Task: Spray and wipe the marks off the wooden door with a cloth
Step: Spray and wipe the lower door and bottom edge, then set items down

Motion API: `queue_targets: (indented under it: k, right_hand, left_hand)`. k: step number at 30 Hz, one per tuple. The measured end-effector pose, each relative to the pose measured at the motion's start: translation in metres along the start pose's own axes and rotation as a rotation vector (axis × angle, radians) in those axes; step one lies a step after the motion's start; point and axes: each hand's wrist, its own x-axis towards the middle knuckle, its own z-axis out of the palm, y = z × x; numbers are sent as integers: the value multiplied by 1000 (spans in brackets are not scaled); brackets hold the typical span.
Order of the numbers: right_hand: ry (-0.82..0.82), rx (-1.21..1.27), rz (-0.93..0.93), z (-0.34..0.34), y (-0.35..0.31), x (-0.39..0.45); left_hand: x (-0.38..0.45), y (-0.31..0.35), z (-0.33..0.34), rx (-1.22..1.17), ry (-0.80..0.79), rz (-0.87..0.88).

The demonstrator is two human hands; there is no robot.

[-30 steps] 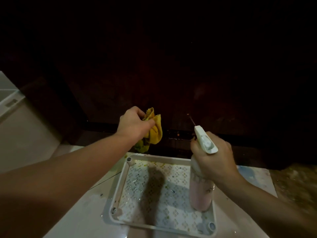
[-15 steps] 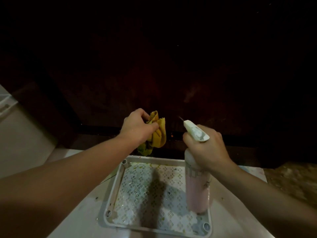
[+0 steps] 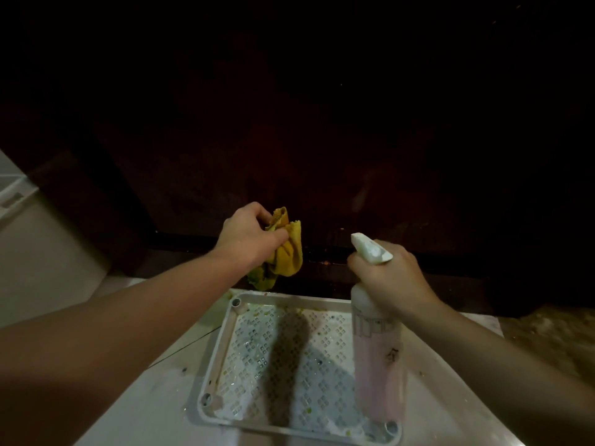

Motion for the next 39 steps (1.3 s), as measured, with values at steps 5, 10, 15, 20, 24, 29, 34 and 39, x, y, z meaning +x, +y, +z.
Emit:
queue_targets:
  k: [5,10,15,20,24,29,34,39]
  right_hand:
    - [41,-27,79,-4,-1,1]
    - [-36,85,57,-7,-7,-1]
    - [5,116,96,-3,-11,6]
    - [15,76,112,-3,-6,6]
    - [-21,176,150,-6,-10,3]
    - [-148,108,140,1,-12,1]
    - [-78,-20,102,10,-13,2]
    - [-165,-12,45,24,-21,0]
  left_hand:
    - [2,-3,-3,0,2,3]
    - [5,-5,-3,-2,2,5]
    - [6,-4,-2,9,13,9]
    - [6,-5,-3,6,12,11]
    - [6,-5,-3,17,6,13]
    - [5,-7,-4,40,9,4]
    - [6,-22,-13,-11,17,-63]
    - [1,-59,-34,-63,72,-172]
